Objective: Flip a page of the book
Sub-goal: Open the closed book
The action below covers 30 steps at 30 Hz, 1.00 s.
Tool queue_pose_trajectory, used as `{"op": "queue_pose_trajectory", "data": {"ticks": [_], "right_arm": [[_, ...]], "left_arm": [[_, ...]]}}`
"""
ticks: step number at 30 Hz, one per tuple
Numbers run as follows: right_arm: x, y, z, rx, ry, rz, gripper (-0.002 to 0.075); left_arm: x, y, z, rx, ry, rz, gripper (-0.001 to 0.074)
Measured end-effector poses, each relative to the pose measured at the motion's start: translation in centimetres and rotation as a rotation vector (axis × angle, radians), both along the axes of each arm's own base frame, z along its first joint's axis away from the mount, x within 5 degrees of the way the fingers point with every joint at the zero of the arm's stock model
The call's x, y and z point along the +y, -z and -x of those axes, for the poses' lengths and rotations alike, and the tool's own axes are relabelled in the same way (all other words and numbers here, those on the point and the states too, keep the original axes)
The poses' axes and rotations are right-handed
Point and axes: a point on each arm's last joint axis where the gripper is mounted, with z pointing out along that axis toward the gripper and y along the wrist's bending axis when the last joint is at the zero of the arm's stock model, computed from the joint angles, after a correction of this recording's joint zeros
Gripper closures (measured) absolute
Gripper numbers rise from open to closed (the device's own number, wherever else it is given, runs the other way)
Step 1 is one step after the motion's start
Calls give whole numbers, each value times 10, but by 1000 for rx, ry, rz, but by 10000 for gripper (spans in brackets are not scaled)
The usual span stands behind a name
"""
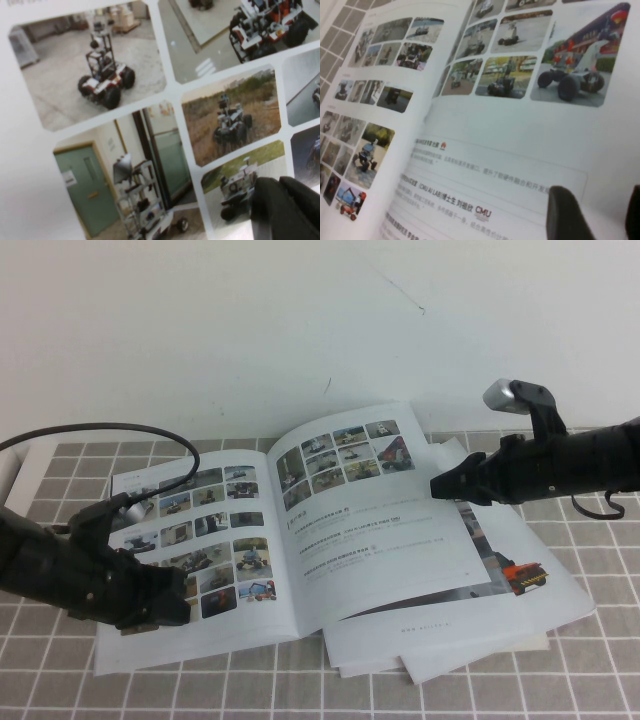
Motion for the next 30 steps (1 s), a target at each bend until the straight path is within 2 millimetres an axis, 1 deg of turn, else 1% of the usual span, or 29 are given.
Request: {"op": "queue_pose_trajectory", "data": {"ticks": [5,8,15,19,25,30], "right_arm": [[0,0,0,1,0,0,457],[0,4,0,9,0,1,457],[0,21,0,52,0,4,457],[0,27,0,65,0,6,457],[1,26,0,70,-6,-8,457],[7,19,3,57,-57,-104,457]], "left_arm": [[0,0,0,0,1,0,738],[0,0,0,0,-1,1,738],[0,0,0,0,-1,1,738],[0,0,0,0,-1,1,738],[0,0,0,0,-1,1,738],[0,0,0,0,-1,1,738]]}}
